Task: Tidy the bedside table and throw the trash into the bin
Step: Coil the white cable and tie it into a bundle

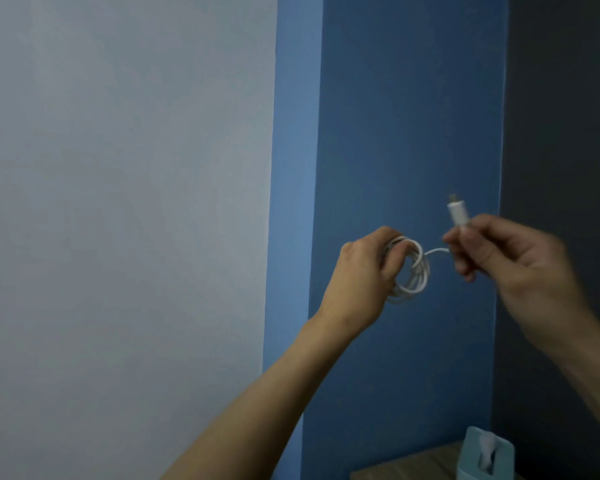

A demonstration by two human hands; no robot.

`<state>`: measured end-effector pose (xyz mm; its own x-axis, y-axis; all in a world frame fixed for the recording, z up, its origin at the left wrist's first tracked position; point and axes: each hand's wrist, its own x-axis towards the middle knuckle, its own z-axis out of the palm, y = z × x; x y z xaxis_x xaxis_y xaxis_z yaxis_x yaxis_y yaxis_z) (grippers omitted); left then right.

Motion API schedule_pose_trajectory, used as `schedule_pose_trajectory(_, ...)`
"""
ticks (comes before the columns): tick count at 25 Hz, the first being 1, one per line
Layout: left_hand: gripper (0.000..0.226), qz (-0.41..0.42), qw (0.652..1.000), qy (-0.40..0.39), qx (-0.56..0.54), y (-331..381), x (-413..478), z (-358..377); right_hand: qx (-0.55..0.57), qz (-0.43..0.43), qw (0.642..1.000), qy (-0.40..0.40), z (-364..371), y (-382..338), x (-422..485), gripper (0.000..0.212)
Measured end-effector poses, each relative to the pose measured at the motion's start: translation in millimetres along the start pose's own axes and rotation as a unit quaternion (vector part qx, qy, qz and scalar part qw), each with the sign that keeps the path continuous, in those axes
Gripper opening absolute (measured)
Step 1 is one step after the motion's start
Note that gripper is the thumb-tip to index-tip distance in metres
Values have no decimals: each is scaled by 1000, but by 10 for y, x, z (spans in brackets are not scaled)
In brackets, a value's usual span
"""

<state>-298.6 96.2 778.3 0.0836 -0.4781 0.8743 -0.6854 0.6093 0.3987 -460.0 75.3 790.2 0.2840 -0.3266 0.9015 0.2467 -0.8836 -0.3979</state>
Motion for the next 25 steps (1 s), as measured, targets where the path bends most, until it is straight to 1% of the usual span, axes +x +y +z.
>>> schedule_pose_trajectory(1,16,2,1000,-1,-8,9,-10,-3,79,35,995,41,-2,11,5,22)
schedule_pose_trajectory(2,16,5,1000,-2,-13,18,-15,-8,131,58,987,77,-18,25,10,23)
schedule_pose_trajectory(3,16,8,1000,-2,-15,22,-12,-14,145,69,982,101,-48,45,16,24)
schedule_pose_trajectory(4,16,9,1000,0,-15,27,-5,-19,130,68,983,108,-72,63,20,26)
schedule_pose_trajectory(5,16,9,1000,3,-16,30,2,-22,105,57,988,95,-85,65,17,28)
schedule_pose_trajectory(7,16,7,1000,8,-22,33,2,-21,31,17,999,40,-78,64,-6,28)
schedule_pose_trajectory(9,16,7,1000,10,-28,38,-15,-17,-82,-33,996,-6,-56,29,-18,19)
schedule_pose_trajectory(11,16,8,999,13,-40,48,-24,-25,-204,-80,975,-41,-41,-17,-7,10)
schedule_pose_trajectory(12,17,4,999,16,-50,50,-20,-33,-248,-87,963,-57,-43,-32,-2,11)
schedule_pose_trajectory(14,18,-6,997,22,-67,63,-6,-48,-314,-93,941,-85,-27,-53,-2,13)
schedule_pose_trajectory(16,18,-3,998,22,-67,95,-8,-42,-363,-97,921,-99,27,-68,-13,9)
schedule_pose_trajectory(17,18,4,998,22,-61,112,-18,-29,-379,-90,916,-93,62,-66,-11,9)
schedule_pose_trajectory(18,17,13,998,24,-55,129,-28,-10,-382,-74,918,-75,97,-69,-7,9)
schedule_pose_trajectory(21,17,27,997,41,-55,147,-35,20,-336,-14,942,15,184,-84,2,11)
schedule_pose_trajectory(22,17,28,997,45,-58,142,-31,16,-327,0,944,49,213,-77,2,13)
schedule_pose_trajectory(24,17,27,996,49,-67,136,-25,-2,-333,29,937,100,228,-45,14,25)
schedule_pose_trajectory(25,16,25,996,48,-75,138,-24,-7,-328,60,936,112,225,-8,28,32)
